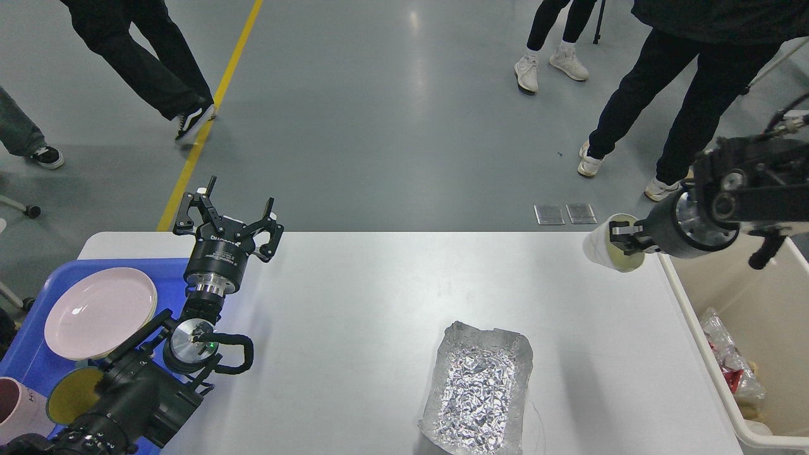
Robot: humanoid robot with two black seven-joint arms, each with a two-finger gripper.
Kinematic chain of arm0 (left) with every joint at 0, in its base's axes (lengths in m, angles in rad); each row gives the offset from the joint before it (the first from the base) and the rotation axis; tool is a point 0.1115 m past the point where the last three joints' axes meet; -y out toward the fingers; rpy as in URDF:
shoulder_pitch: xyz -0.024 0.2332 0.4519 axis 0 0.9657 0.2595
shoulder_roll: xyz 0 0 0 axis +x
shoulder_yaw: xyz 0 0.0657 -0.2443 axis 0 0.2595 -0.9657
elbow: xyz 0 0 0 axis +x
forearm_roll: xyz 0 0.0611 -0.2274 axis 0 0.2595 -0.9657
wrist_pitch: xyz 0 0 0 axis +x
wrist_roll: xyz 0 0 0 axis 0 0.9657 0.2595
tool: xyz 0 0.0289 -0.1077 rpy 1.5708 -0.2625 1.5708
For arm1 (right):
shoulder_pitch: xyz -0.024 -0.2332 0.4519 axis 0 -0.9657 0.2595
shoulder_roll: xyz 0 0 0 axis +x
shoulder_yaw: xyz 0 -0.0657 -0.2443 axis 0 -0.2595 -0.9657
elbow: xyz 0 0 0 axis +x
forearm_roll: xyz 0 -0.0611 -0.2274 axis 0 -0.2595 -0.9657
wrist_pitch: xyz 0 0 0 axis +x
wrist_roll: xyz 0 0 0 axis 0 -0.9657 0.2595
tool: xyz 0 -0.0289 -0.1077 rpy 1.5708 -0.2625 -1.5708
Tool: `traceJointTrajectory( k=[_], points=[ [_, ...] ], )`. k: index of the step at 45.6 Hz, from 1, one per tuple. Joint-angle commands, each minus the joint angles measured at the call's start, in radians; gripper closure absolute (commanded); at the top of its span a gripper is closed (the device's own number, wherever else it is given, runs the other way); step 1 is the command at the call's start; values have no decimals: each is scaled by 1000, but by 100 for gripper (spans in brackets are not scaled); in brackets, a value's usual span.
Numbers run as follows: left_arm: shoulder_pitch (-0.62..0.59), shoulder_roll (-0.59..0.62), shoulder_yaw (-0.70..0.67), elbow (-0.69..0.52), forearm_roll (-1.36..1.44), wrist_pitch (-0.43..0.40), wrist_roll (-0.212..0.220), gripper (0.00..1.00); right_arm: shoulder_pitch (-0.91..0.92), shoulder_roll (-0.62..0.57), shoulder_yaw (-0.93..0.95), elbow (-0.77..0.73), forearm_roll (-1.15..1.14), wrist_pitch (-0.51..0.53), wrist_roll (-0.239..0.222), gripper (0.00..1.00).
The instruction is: Tidy desktop
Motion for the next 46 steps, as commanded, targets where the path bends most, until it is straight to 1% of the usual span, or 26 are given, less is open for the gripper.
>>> traceJointTrajectory(
  k=[1,5,12,19,22,26,30,31,32,33,46],
  points=[
    [0,-1,0,0,0,0,0,4,-141,-121,21,-124,-3,-13,0,100],
    [0,-1,0,0,0,0,0,4,-265,-174,56,-281,-3,-47,1,100],
    [0,-1,0,0,0,0,0,4,-580,-148,165,-644,7,-197,5,100],
    [0,1,0,0,0,0,0,4,-908,-8,347,-1022,10,-329,5,100],
    [0,-1,0,0,0,0,0,4,-1009,53,413,-1148,10,-375,5,100],
    [0,1,0,0,0,0,0,4,-1086,156,473,-1284,10,-444,5,100],
    [0,1,0,0,-1,0,0,4,-1114,174,472,-1303,10,-482,5,100],
    [0,1,0,0,0,0,0,4,-1117,176,470,-1301,10,-475,5,84],
    [0,-1,0,0,0,0,0,4,-1117,174,469,-1301,10,-472,3,38],
    [0,1,0,0,0,0,0,4,-1120,176,467,-1300,10,-470,1,0],
    [0,-1,0,0,0,0,0,4,-1151,170,469,-1294,10,-475,3,0]
  ],
)
